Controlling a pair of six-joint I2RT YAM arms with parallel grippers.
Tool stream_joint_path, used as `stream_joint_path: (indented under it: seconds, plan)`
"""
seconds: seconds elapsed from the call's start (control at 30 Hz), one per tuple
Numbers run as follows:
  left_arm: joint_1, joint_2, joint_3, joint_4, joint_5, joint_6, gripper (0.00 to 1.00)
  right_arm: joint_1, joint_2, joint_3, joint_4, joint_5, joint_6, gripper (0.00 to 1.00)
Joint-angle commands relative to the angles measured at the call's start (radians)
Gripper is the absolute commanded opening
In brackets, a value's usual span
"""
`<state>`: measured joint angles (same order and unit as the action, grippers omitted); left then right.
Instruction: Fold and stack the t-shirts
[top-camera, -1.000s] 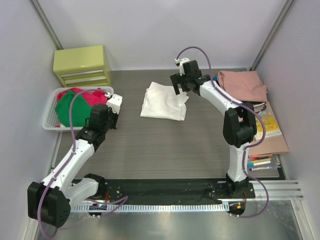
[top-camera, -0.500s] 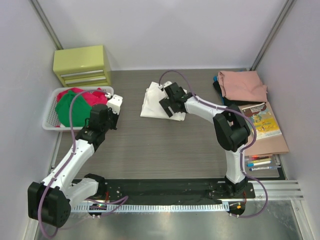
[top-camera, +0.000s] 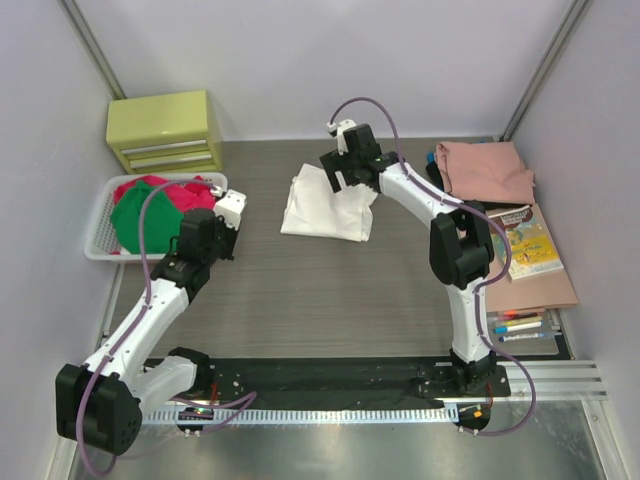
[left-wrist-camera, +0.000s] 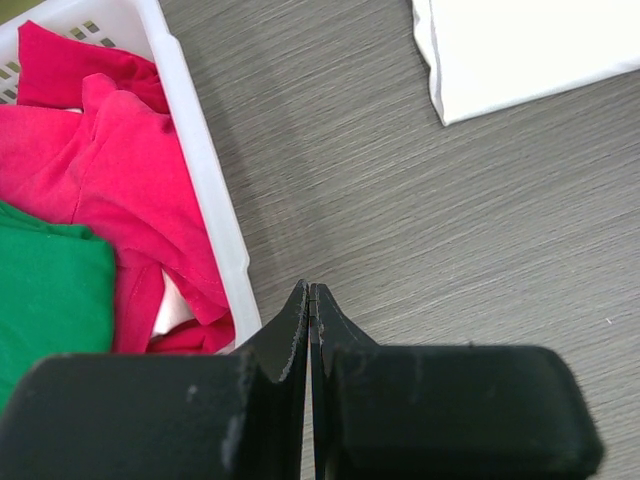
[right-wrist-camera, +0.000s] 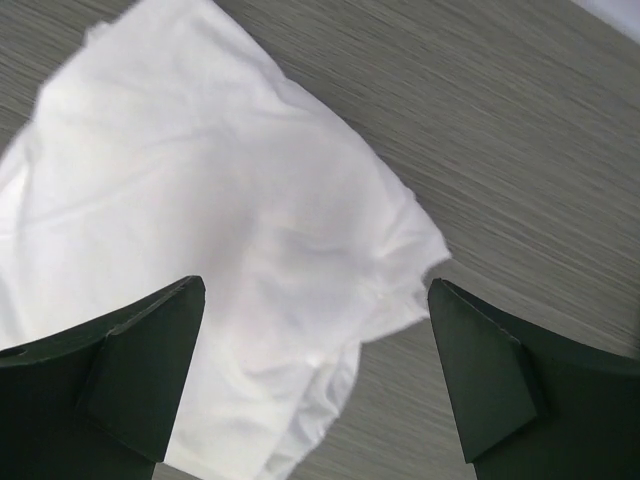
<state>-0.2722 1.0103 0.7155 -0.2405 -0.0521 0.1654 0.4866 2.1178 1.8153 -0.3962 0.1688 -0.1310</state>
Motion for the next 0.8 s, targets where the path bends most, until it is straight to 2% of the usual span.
stream_joint_path:
  seconds: [0.0, 0.4, 0.6, 0.77]
  plan:
    - [0.008, -0.013, 0.001, 0.017, 0.003, 0.016, 0.0, -0.065, 0.079, 0.065, -0.081, -0.352, 0.177, 1.0]
    - [0.008, 0.011, 0.007, 0.023, 0.02, 0.005, 0.0, -0.057, -0.038, -0.05, -0.055, -0.31, 0.151, 1.0]
    - [0.008, 0.014, 0.009, 0.017, 0.015, 0.003, 0.0, -0.054, -0.003, -0.074, -0.021, -0.25, 0.136, 1.0]
    - [0.01, 0.005, 0.001, 0.013, 0.009, 0.011, 0.0, -0.056, 0.019, -0.016, -0.018, -0.246, 0.136, 1.0]
